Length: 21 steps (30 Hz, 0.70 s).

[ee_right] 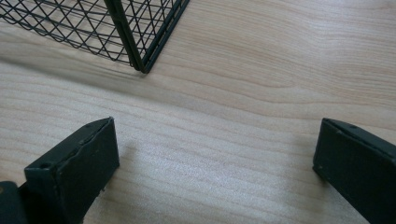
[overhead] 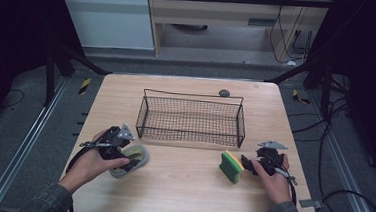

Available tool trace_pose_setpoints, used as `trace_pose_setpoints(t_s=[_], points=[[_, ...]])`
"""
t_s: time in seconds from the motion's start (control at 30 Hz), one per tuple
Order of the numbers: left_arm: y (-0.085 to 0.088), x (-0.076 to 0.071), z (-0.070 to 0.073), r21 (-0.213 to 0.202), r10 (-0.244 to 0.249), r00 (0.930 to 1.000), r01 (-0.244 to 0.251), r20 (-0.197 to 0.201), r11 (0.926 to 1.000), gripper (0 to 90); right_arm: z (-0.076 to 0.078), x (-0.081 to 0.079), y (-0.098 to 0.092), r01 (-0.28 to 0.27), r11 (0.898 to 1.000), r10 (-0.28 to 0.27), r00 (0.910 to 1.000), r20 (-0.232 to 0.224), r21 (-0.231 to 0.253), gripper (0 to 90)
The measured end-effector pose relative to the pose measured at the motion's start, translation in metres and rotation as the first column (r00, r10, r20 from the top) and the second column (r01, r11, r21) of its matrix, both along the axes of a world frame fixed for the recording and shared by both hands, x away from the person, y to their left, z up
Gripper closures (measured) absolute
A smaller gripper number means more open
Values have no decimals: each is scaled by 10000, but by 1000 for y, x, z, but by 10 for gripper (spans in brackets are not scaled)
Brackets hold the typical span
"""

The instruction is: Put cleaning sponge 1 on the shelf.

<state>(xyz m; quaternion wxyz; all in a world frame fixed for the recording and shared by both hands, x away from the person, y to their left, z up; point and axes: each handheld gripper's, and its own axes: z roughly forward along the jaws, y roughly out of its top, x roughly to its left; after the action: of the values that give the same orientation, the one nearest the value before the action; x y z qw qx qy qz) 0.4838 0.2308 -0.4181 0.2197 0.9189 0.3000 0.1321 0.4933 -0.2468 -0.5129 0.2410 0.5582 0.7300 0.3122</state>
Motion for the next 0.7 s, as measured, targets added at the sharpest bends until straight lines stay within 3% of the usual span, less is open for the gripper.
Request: trace_pose_setpoints(t_s=[0.03, 0.13, 0.37, 0.7], points=[[0, 1, 0, 82, -115, 9997, 117, -214, 9999, 48, 0, 0, 0, -9, 10000, 9, 10000, -6, 2, 4], [1, 2, -1, 192, -190, 9994, 196, -286, 9996, 52, 0, 0, 0, -20, 10000, 20, 10000, -6, -2, 4], [7, 3, 1, 164, 80, 10000, -79, -55, 9998, 86, 0, 0, 0, -28, 10000, 28, 10000, -5, -3, 4], [6, 9, 2, 741, -286, 9974, 335, -662, 9967, 280, 0, 0, 0, -54, 10000, 54, 10000, -6, 4, 4]])
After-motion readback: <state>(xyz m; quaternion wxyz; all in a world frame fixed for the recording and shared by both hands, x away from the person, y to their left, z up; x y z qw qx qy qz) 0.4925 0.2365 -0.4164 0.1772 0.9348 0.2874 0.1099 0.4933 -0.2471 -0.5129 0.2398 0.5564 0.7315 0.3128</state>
